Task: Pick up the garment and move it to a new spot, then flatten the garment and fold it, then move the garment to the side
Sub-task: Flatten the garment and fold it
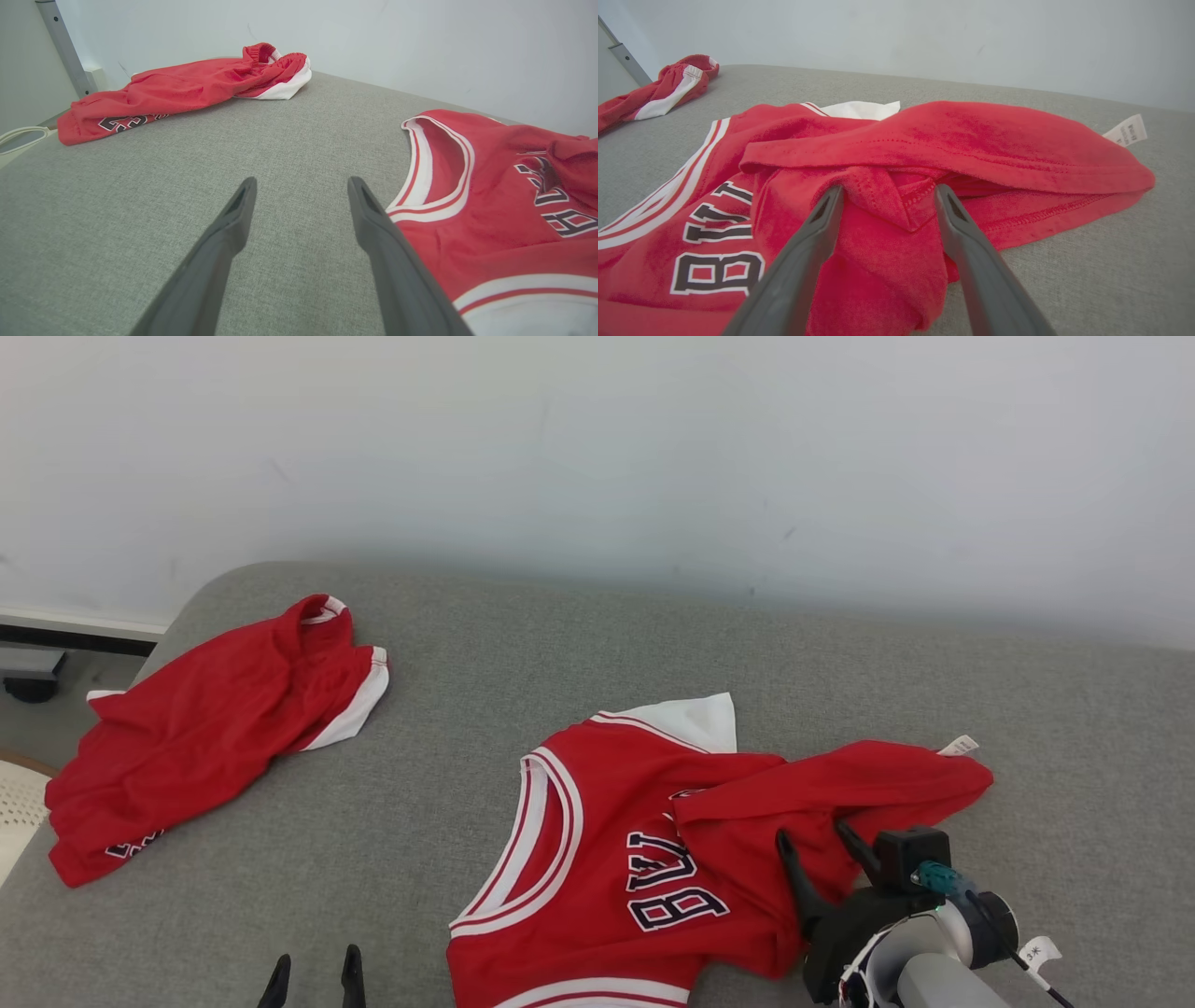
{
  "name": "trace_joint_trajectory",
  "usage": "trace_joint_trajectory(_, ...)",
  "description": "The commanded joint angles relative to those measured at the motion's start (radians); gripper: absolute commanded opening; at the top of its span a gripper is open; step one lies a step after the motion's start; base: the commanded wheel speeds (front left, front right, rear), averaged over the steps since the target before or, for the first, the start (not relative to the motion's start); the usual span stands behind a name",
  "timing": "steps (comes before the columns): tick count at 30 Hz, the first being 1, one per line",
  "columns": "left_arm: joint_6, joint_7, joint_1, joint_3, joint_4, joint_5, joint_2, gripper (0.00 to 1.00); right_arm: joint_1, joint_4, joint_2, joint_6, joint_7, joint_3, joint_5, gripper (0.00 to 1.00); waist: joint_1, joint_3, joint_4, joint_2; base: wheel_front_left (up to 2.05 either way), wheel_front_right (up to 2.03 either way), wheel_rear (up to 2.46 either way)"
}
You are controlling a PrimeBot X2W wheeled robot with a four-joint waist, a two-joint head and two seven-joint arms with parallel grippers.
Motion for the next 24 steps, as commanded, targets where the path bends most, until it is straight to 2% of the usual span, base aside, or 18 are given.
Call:
trace_joint_trajectory(1,-0.002,-0.003,0.003,-0.003,0.005,0.009,0.0,1.0,-0.012,0.013,0.011,-0.002,-0.005,0.017,0.022,1.0,0.0,-0.002,0.015,0.0,0.0,0.0,0.0)
trace_joint_trajectory(6,-0.007,-0.003,-0.003,-0.002,0.008,0.007,0.002,1.0,-0.03,0.057,0.025,-0.002,0.023,0.084,0.053,1.0,0.0,-0.002,0.028,0.0,0.0,0.0,0.0)
trace_joint_trajectory(7,-0.007,-0.003,-0.004,-0.002,0.009,0.007,0.002,1.0,-0.039,0.061,0.027,-0.002,0.021,0.094,0.061,0.48,0.0,-0.001,0.029,0.0,0.0,0.0,0.0)
trace_joint_trajectory(8,-0.008,-0.003,-0.004,-0.001,0.009,0.006,0.002,1.0,-0.046,0.066,0.028,-0.002,0.018,0.102,0.066,0.4,0.0,0.0,0.03,0.0,0.0,0.0,0.0)
trace_joint_trajectory(9,-0.008,-0.003,-0.004,0.001,0.009,0.005,0.002,1.0,-0.051,0.072,0.029,-0.002,0.015,0.109,0.071,0.0,0.0,0.0,0.029,0.0,0.0,0.0,0.0)
trace_joint_trajectory(15,-0.003,-0.003,0.01,0.01,0.004,0.002,-0.001,1.0,-0.051,0.063,0.005,-0.002,0.0,0.099,0.103,0.0,0.0,-0.005,0.012,0.0,0.0,0.0,0.0)
trace_joint_trajectory(18,0.002,-0.003,0.022,0.019,0.001,0.001,-0.001,1.0,-0.014,0.0,-0.015,-0.002,-0.004,0.079,0.134,0.0,0.0,-0.012,-0.004,0.0,0.0,0.0,0.0)
trace_joint_trajectory(23,0.002,-0.003,0.025,0.021,-0.006,0.002,-0.002,1.0,0.128,-0.19,-0.06,-0.002,-0.004,0.009,0.143,0.0,0.0,-0.022,-0.03,0.0,0.0,0.0,0.0)
trace_joint_trajectory(24,0.002,-0.003,0.025,0.021,-0.006,0.002,-0.002,1.0,0.128,-0.19,-0.06,-0.002,-0.004,0.009,0.143,0.0,0.0,-0.022,-0.03,0.0,0.0,0.0,0.0)
